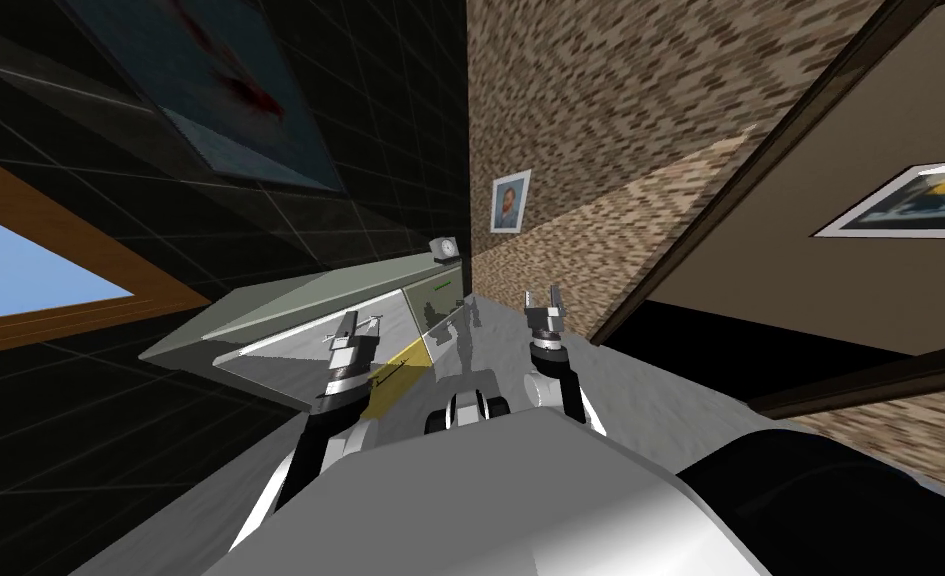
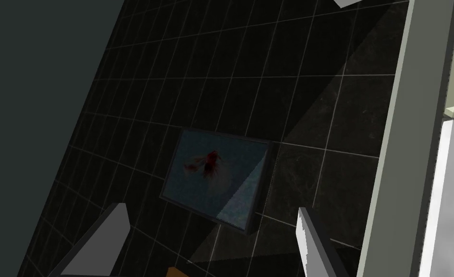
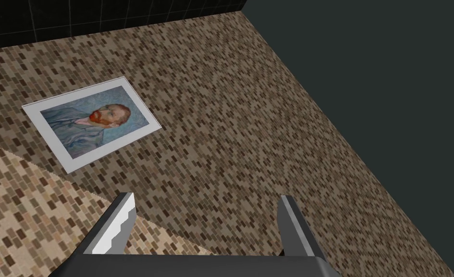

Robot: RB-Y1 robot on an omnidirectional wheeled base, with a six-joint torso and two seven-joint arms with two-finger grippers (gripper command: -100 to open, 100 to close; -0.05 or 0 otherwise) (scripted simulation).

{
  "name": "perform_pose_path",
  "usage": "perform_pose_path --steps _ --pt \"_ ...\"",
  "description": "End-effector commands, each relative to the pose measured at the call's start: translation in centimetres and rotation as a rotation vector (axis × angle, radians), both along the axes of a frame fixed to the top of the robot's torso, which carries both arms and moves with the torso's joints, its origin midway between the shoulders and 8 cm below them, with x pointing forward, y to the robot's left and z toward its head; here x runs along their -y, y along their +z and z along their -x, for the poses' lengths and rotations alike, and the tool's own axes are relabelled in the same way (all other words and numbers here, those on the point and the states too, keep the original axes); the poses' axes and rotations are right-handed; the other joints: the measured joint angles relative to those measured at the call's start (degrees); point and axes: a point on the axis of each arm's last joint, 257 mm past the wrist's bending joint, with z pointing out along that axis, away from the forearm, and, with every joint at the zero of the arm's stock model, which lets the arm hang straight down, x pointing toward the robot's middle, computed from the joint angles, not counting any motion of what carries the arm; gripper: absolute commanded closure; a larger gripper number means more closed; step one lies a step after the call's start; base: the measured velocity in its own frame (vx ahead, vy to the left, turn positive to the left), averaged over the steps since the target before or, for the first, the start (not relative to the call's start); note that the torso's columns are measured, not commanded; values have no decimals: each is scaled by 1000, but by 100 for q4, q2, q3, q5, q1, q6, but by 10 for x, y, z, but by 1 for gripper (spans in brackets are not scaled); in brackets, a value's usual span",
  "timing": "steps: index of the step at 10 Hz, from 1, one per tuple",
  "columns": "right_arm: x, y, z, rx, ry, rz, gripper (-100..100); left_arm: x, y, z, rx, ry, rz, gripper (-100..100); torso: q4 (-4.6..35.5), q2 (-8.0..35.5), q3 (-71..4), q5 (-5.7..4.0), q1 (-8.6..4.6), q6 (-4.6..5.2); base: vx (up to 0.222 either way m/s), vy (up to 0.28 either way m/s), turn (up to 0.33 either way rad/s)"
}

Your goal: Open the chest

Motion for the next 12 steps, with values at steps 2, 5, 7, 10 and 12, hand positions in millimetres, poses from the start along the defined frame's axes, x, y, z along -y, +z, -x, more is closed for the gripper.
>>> perform_pose_path --steps 2,5,7,10,12 --pt "0 0 0 0 0 0 0 -11 -21 -10 -55 -10 -29 -100 5 -2 -9 -1 -3 0 186 -108 100" --pt "0 0 0 0 0 0 0 -25 -37 -16 -93 1 -22 -100 15 33 11 3 11 1 155 -128 77" --pt "0 0 0 0 0 0 0 -35 -48 -20 -117 13 -11 -100 15 31 11 3 12 -1 154 -113 90" --pt "0 0 0 0 0 0 0 -51 -62 -24 -149 32 7 -100 11 20 3 3 11 0 157 -100 77" --pt "0 0 0 0 0 0 0 -66 -75 -27 -178 50 25 -100 13 25 7 1 6 0 168 -130 102"
